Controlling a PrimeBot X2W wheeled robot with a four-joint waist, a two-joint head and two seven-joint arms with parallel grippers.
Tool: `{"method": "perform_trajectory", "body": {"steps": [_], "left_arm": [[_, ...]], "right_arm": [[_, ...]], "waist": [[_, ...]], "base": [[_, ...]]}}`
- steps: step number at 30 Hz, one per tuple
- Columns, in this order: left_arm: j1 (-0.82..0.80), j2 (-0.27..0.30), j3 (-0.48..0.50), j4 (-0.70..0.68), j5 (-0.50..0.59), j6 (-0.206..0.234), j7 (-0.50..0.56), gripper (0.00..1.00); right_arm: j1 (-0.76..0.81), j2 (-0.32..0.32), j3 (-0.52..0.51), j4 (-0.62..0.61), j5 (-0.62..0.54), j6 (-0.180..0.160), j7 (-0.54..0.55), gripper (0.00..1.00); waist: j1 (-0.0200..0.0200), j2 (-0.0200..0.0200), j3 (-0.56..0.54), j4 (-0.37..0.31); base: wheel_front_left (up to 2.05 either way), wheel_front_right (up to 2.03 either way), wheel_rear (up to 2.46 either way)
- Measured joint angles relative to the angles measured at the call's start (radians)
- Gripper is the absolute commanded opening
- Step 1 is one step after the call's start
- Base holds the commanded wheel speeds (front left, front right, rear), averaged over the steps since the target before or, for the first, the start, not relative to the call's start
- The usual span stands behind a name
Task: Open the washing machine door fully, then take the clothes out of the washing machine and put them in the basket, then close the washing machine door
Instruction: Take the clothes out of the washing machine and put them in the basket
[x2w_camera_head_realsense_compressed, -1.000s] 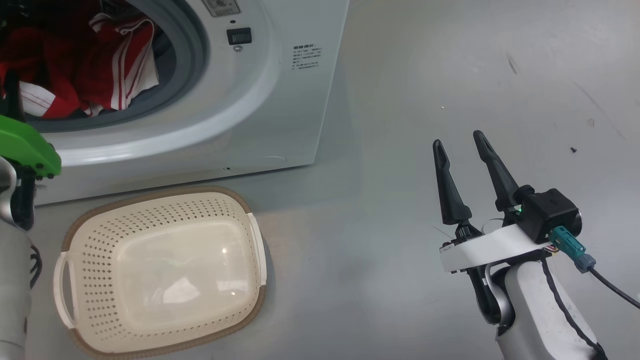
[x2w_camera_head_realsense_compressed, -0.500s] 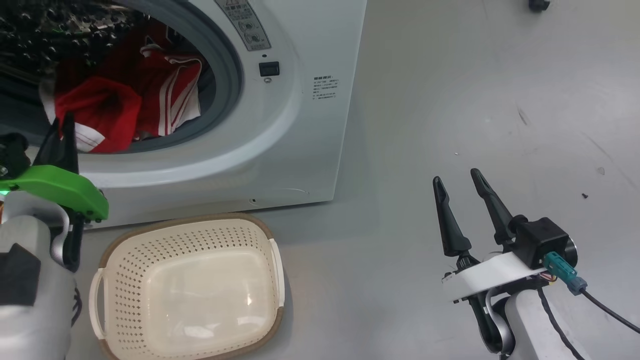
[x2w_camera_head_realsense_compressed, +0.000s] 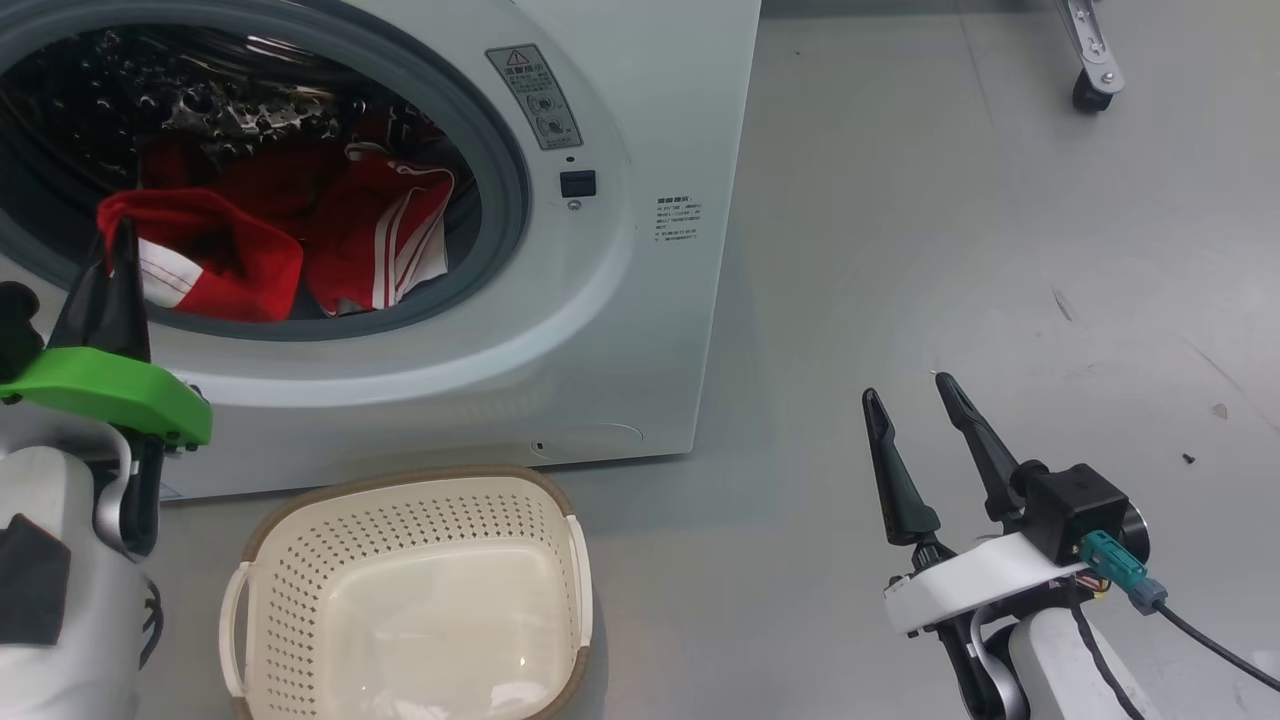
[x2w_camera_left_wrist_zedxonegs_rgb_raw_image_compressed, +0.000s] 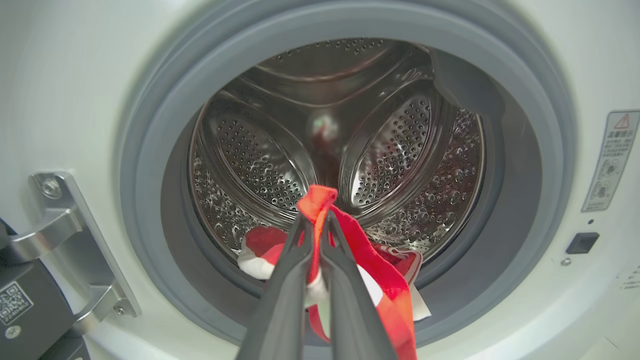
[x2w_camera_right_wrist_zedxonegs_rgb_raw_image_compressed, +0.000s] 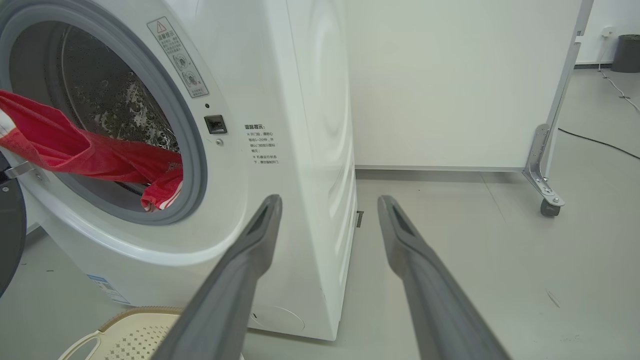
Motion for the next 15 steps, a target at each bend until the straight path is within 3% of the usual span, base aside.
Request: {"method": "perform_trajectory", "body": {"steps": [15], "left_arm": [[0.036, 0.009, 0.033, -0.295, 0.036, 0.000, -0.003, 0.00]], "right_arm": [[0.012, 0.000, -0.007, -0.008, 0.000, 0.000, 0.000, 1.00]], "waist": [[0.0000, 0.0000, -0.018, 0.004]], "base": [[0.00, 0.00, 0.00]]}}
